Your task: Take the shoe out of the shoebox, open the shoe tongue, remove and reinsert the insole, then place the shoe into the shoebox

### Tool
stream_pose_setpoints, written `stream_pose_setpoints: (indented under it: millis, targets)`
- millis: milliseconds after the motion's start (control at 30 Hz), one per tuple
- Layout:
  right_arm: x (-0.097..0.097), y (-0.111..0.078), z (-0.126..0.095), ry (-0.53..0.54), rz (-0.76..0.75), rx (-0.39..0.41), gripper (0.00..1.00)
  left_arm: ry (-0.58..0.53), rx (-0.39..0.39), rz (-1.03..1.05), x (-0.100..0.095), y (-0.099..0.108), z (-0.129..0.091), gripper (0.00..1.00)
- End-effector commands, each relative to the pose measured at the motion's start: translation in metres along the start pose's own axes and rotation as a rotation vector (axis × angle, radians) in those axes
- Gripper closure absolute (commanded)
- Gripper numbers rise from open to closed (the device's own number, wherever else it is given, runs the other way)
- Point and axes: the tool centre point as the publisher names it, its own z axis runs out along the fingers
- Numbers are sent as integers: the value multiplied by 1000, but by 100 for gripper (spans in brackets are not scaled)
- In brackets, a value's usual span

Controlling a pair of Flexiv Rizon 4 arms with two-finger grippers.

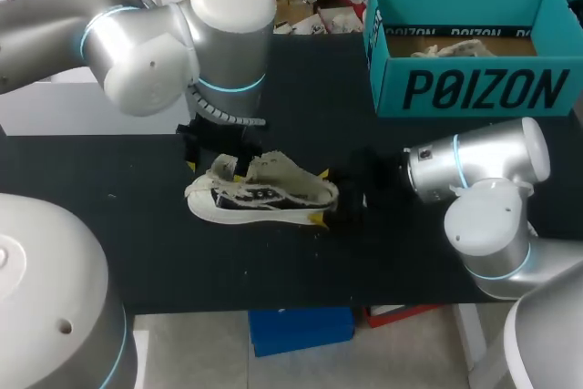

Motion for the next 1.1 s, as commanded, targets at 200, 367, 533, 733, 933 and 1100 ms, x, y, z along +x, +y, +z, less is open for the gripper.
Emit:
stream_pose_setpoints:
  millis: [200, 367, 533, 733, 933, 1100]
  targets:
    - [-1, -3, 2, -1, 1, 2, 100, 151, 187, 416, -3, -3, -45, 0]
    - [-1, -3, 2, -1, 1, 2, 100, 225, 234, 710, 15, -12, -64, 8]
    - [-1, -3, 2, -1, 1, 2, 100, 309, 219, 990, 35, -24, -73, 100]
    - [-1, -3, 2, -1, 1, 2, 100, 518, 75, 1310, 53, -30, -79, 100]
    - [-1, -3, 2, -1, 1, 2, 100, 654, -56, 1543, 65, -34, -84, 100]
    - [-1, -3, 2, -1, 1, 2, 100, 654, -56, 1543, 65, -34, -84, 100]
